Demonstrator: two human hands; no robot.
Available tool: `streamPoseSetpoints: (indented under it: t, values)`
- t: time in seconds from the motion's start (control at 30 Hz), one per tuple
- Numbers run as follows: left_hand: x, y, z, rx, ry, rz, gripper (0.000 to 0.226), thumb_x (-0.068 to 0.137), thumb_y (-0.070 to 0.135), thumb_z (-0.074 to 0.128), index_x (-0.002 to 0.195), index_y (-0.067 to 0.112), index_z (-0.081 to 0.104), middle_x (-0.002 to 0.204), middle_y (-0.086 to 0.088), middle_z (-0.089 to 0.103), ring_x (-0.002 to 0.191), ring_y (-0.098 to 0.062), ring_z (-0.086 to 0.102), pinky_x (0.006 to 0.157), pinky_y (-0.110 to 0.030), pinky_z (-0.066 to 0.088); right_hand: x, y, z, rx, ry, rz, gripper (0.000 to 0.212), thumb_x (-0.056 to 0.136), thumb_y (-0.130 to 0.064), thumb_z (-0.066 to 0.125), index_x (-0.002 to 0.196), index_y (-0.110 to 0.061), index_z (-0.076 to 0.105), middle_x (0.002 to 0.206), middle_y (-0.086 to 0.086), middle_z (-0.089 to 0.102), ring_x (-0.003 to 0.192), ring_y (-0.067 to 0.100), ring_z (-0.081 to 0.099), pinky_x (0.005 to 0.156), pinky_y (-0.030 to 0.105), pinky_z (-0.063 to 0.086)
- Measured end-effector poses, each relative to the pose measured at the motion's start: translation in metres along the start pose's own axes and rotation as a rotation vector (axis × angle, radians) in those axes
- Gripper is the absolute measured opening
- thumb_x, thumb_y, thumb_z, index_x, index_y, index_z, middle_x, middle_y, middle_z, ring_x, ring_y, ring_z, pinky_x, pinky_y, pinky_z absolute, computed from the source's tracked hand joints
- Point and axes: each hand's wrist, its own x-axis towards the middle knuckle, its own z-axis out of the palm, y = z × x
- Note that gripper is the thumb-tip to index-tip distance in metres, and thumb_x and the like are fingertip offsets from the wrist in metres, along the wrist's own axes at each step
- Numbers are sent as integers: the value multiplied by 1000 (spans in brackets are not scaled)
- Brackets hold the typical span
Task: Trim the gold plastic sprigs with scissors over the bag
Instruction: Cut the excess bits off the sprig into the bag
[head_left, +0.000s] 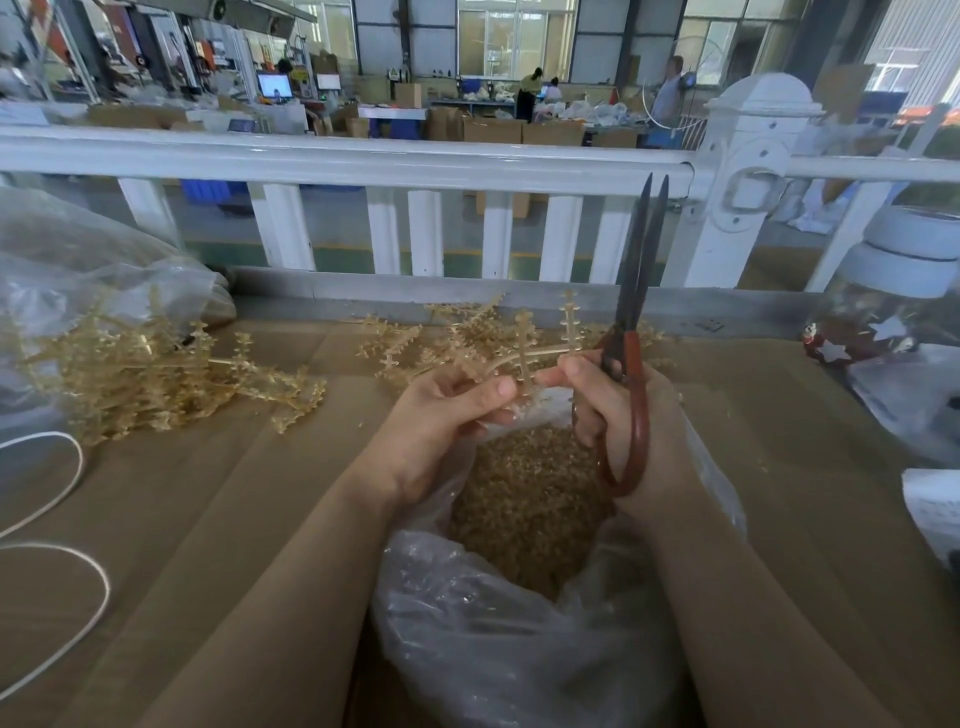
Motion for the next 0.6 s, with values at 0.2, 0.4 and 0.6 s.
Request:
streamPoseSetpoints:
  t: [0.2,0.4,0.6]
  values:
    - [-3,-4,8,-193,-130,67,4,74,5,76,71,9,76,94,-10,74,101,-27,64,99,-37,50,-1,-2,1,-2,-35,-25,27,97,-18,62,100,8,70,48,-12,54,43,9,38,44,19,33]
    - [-1,-4,6,-180,-33,105,6,73,1,73,73,7,75,72,-10,67,79,-23,60,86,-30,54,0,-4,6,-41,-4,16,16,92,-20,70,96,-5,71,69,-6,73,67,4,67,76,22,53]
    - [3,-2,-1,-175,183,182,17,72,16,74,85,5,71,76,-3,74,71,-11,68,69,-21,55,2,7,8,-197,63,-108,43,73,-64,75,89,-25,66,81,-13,71,78,4,67,70,12,51]
